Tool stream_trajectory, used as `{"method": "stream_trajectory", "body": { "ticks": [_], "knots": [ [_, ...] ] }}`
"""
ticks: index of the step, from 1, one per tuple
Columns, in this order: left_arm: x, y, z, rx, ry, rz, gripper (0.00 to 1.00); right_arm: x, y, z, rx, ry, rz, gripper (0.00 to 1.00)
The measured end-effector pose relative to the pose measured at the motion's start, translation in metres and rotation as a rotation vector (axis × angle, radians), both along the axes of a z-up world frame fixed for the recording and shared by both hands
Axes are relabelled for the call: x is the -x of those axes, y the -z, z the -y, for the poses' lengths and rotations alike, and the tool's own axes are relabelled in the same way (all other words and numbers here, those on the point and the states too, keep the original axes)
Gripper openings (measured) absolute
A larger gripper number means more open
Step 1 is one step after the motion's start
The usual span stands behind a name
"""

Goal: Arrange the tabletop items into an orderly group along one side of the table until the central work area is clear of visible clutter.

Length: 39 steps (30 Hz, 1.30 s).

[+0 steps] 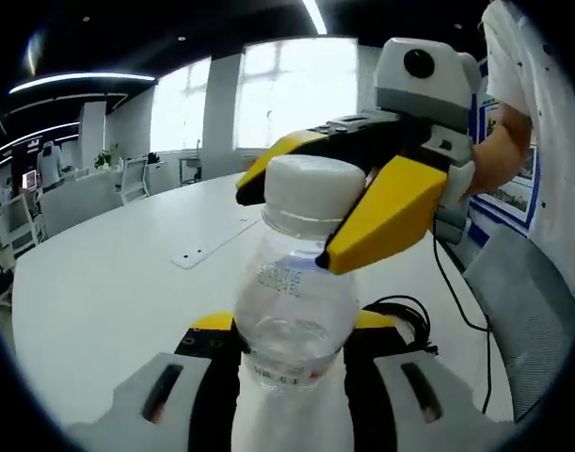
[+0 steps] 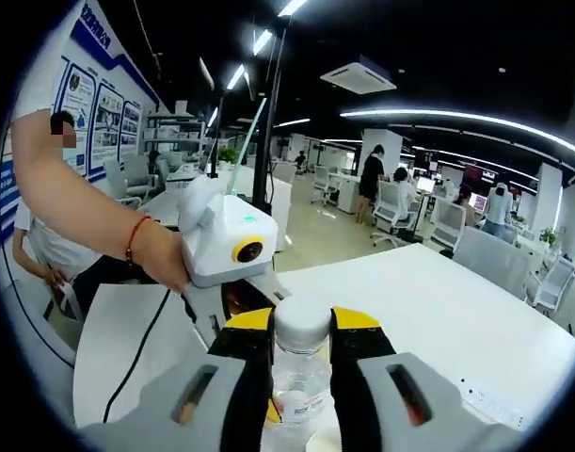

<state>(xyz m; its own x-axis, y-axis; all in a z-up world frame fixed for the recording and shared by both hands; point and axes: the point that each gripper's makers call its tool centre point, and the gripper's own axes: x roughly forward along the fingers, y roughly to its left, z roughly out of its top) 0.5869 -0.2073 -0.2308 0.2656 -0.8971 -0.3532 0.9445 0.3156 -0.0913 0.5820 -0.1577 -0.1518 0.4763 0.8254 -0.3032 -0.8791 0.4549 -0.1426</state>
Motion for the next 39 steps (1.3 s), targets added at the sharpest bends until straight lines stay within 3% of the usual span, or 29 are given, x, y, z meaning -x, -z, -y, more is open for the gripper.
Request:
{"method": "stream_trajectory", "body": {
  "ticks": [7, 39],
  "knots": [
    [-0.001, 0.01, 0.003, -0.009, 0.02, -0.014, 0.42, -0.003, 0.011, 0.004, 0.021, 0.013, -0.017, 0.2],
    [0.004, 0.022, 0.008, -0.018, 0.07, -0.029, 0.43, 0.0, 0.031, 0.011, 0.081, 0.04, -0.041, 0.21]
  ]
}}
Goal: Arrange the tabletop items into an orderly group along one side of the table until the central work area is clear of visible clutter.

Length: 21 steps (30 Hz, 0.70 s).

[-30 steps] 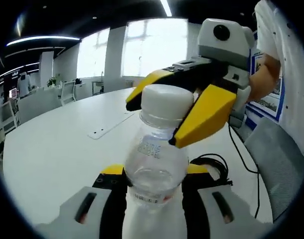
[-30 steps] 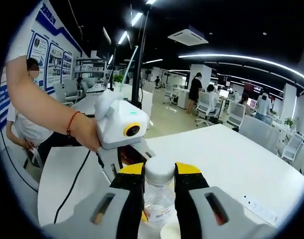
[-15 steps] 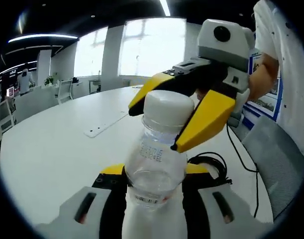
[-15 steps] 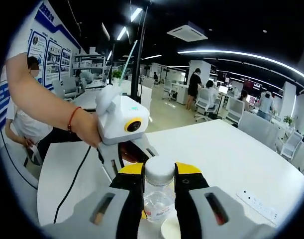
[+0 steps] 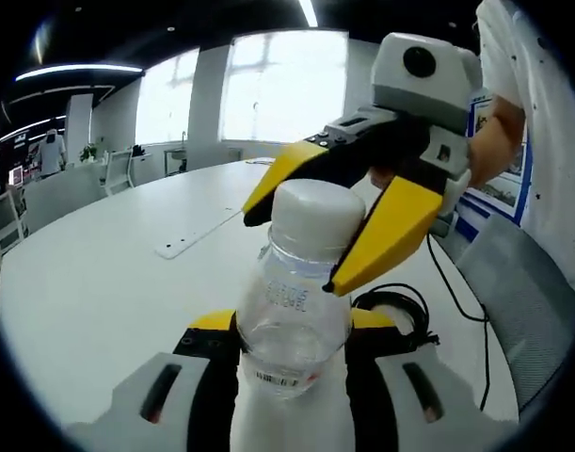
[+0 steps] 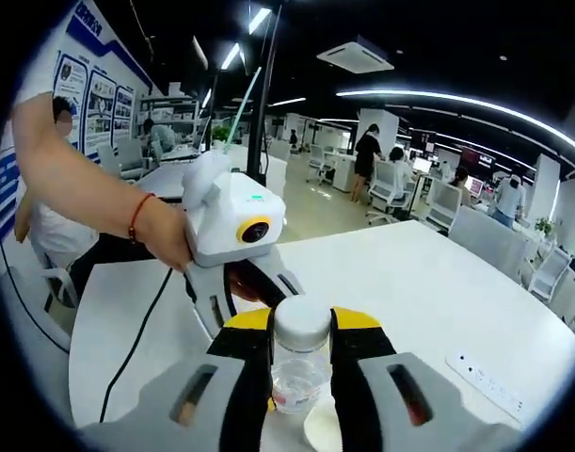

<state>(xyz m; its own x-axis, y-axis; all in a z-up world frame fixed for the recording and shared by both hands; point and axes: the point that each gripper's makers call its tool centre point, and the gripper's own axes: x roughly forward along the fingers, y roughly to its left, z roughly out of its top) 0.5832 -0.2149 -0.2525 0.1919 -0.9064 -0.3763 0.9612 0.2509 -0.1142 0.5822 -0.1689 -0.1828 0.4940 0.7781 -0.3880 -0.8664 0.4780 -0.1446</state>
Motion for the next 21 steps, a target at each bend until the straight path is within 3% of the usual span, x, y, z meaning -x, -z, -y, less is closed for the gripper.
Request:
{"method": "stream_trajectory", "body": {
  "ticks": [21],
  "knots": [
    [-0.0007, -0.0055, 0.0002, 0.028, -0.025, -0.032, 0.48, 0.0018, -0.0033, 0.0023, -0.005, 0.012, -0.02, 0.21]
  ]
}}
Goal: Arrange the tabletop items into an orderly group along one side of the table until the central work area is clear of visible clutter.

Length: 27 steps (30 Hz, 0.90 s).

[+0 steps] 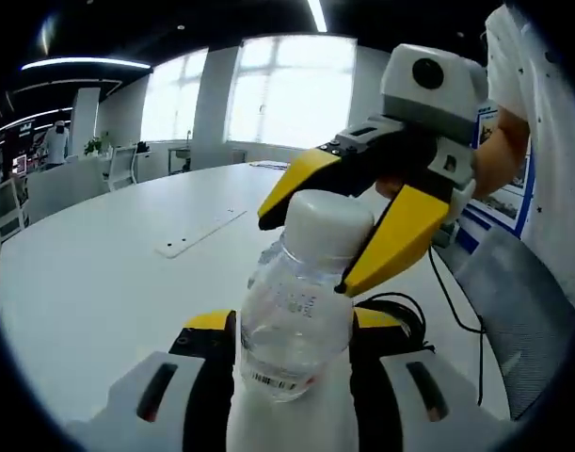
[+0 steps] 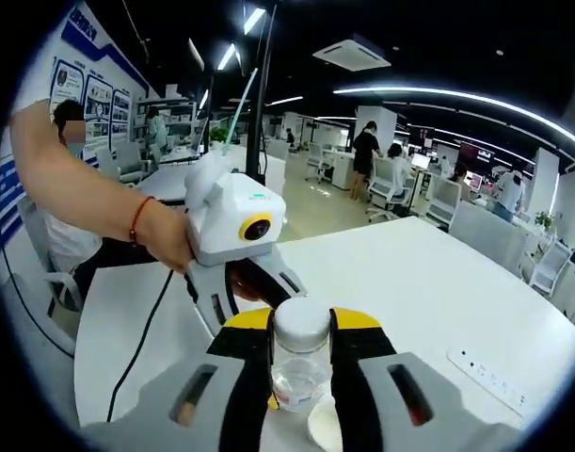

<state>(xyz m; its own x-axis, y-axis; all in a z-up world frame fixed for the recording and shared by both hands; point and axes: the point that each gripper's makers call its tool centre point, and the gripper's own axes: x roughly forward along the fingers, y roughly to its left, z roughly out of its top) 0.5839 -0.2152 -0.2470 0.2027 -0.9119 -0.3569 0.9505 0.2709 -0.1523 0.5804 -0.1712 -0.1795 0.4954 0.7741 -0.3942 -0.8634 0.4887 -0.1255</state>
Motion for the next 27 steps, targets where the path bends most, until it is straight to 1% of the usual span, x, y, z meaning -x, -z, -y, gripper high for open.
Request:
{"method": "stream_trajectory", "body": {
  "ticks": [5, 20, 27],
  "knots": [
    [-0.0009, -0.0009, -0.0003, 0.0, -0.003, 0.001, 0.49, -0.0024, -0.0018, 0.0018, -0.002, 0.005, 0.001, 0.21],
    [-0.0029, -0.0003, -0.003, 0.004, -0.027, -0.008, 0.51, -0.0099, 0.0006, 0.0078, -0.007, 0.035, -0.018, 0.23],
    [-0.003, -0.0006, -0.0037, 0.01, -0.038, -0.014, 0.52, -0.0096, 0.0007, 0.0087, -0.007, 0.037, -0.023, 0.23]
  ]
}}
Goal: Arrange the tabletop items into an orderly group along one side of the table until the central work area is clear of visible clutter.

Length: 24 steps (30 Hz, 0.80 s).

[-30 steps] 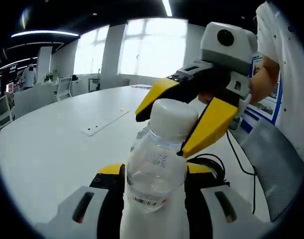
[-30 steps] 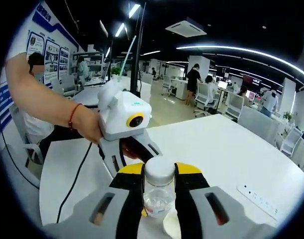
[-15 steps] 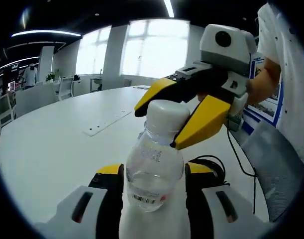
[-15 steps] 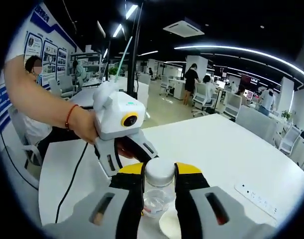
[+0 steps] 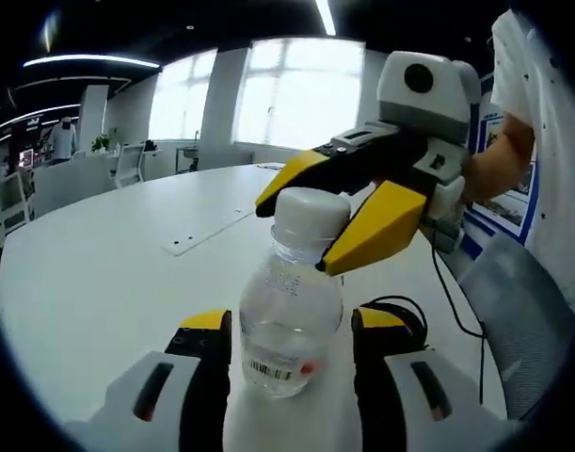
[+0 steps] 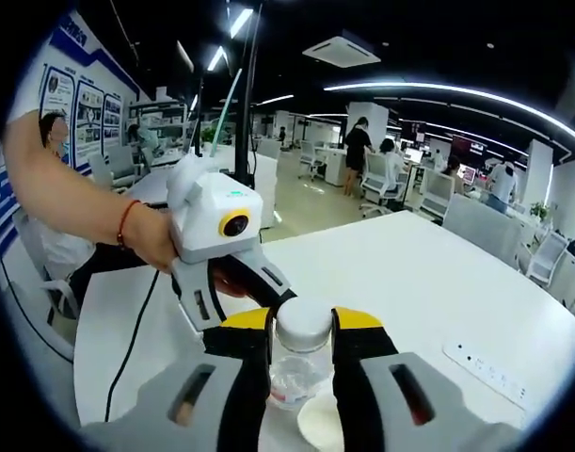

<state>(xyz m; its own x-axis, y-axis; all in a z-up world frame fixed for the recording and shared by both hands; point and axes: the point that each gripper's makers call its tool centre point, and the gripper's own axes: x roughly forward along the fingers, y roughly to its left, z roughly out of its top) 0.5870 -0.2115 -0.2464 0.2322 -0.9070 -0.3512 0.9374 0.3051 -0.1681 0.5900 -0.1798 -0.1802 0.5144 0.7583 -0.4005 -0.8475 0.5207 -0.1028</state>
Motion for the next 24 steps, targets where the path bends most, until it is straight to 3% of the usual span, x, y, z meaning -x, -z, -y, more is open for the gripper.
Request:
{"method": "stream_trajectory", "body": {
  "ticks": [24],
  "knots": [
    [0.009, -0.009, -0.021, 0.006, -0.087, -0.018, 0.52, 0.004, -0.006, 0.014, -0.027, 0.041, -0.031, 0.3]
  ]
}}
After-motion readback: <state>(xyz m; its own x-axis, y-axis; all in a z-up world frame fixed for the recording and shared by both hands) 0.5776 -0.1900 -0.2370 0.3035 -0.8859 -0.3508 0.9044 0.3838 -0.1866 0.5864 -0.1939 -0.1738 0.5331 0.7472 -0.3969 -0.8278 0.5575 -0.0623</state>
